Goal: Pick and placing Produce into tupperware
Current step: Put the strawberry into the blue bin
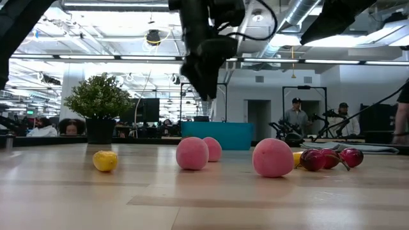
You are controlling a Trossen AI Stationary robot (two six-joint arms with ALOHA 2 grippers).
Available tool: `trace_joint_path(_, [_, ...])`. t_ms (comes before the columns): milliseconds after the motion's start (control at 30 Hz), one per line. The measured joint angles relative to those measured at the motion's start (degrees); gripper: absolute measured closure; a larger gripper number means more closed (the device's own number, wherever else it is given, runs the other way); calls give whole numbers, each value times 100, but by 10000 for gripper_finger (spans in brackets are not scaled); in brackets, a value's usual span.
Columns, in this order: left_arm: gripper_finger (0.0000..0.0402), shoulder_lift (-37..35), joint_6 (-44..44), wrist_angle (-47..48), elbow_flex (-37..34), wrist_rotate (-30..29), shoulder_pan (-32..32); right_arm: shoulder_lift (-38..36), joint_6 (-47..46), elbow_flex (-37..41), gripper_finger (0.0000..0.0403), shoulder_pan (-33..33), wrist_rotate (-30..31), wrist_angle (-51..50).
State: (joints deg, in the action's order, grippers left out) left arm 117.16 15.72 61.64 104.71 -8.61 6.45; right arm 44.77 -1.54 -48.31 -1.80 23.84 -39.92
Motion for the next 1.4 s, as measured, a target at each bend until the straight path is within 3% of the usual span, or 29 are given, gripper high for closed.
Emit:
trace_joint_path(67, [173, 0, 873, 140, 0, -383, -110, 0, 0, 0, 178, 0, 2, 2])
trace_joint_path(267, [173, 1, 2311, 226, 0, -833, -309, 1, 0, 0, 178, 0, 2, 0])
trace_joint_path(500, [173, 15, 3390, 621, -534, -486, -73, 0, 2, 0, 178, 0, 2, -6])
trace_joint_path(733, [173, 15, 3889, 120, -1219, -871, 4, 2, 4, 0, 178, 0, 0, -46])
trace_joint_path(867, [173, 15, 3869, -575, -1365, -828, 4, 2, 4, 0, 178, 0, 0, -116])
trace_joint_path(1400, [173, 13, 3874, -1514, -1982, -880, 69, 0, 4, 0, 178, 0, 0, -170])
